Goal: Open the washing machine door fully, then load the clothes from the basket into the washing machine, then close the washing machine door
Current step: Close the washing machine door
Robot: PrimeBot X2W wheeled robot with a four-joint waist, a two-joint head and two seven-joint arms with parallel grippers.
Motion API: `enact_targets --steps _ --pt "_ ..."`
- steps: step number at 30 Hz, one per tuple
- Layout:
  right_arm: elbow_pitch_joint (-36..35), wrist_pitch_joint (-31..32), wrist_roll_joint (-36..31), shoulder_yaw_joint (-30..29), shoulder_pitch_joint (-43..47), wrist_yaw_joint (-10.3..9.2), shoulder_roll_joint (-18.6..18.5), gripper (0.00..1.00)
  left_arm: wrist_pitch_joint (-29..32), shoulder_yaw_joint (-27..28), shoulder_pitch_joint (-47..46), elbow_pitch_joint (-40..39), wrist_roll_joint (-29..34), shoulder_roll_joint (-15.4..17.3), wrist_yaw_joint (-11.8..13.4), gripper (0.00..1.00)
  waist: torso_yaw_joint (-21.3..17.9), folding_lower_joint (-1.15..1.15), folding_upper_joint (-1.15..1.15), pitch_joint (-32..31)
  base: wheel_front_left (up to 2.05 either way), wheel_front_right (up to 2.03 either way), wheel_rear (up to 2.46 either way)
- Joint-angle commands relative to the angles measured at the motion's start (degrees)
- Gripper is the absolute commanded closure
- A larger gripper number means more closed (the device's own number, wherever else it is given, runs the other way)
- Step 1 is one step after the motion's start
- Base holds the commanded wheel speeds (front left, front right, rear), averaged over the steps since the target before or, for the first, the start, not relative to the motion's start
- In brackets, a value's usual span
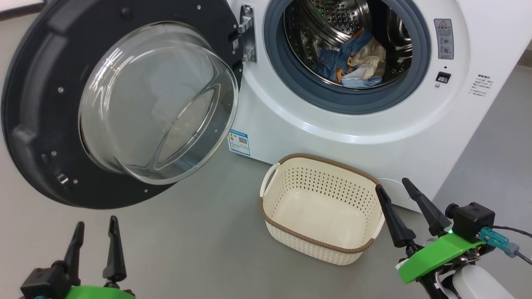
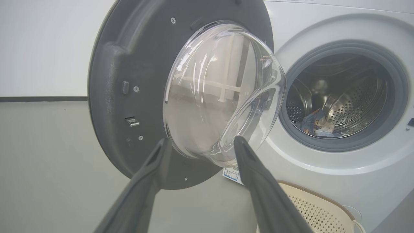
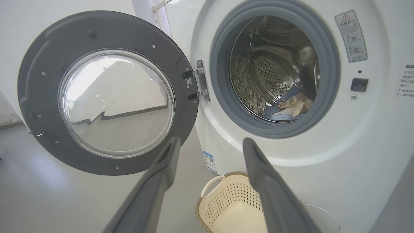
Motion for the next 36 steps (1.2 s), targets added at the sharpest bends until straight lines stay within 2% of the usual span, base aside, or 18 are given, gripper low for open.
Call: enact_targets --steps 1,19,20,22,23,29,36 --pt "-1.3 -0.5 0.3 1.0 -0.4 0.26 -0.6 0.00 -0.4 2.1 -0.7 -1.0 1.0 0.5 -0.3 0.00 0.0 0.00 0.00 0.1 0.00 0.00 0.00" --pt "-1.5 -0.5 0.6 1.2 -0.5 0.26 -0.7 0.00 -0.4 2.3 -1.1 -1.8 1.1 0.9 -0.3 0.00 0.4 0.00 0.00 0.4 0.00 0.00 0.00" --pt "-1.5 -0.5 0.6 1.2 -0.5 0.26 -0.8 0.00 -0.4 2.3 -1.2 -1.9 1.0 1.1 -0.3 0.22 0.4 0.00 0.00 0.5 0.00 0.00 0.00" --pt "-1.6 -0.5 0.6 1.3 -0.5 0.26 -0.8 0.00 -0.4 2.2 -1.5 -2.2 0.7 1.5 -0.3 0.92 0.5 0.00 0.00 0.6 0.00 0.00 0.00" --pt "-1.6 -0.5 0.6 1.3 -0.6 0.26 -0.9 0.00 -0.4 2.2 -1.7 -2.5 0.5 1.7 -0.3 1.00 0.5 0.00 0.00 0.8 0.00 0.00 0.00" --pt "-1.6 -0.5 0.8 1.3 -0.8 0.26 -1.7 0.00 -0.4 1.8 -5.2 -5.1 -1.1 4.4 -0.3 1.00 0.8 0.00 0.00 1.5 0.00 0.00 0.00" --pt "-1.5 -0.5 0.9 1.8 -1.4 0.26 -2.4 0.00 0.3 2.6 -12.7 -8.2 -9.0 9.7 -0.3 1.00 0.7 0.00 0.00 2.1 0.00 0.00 0.00"
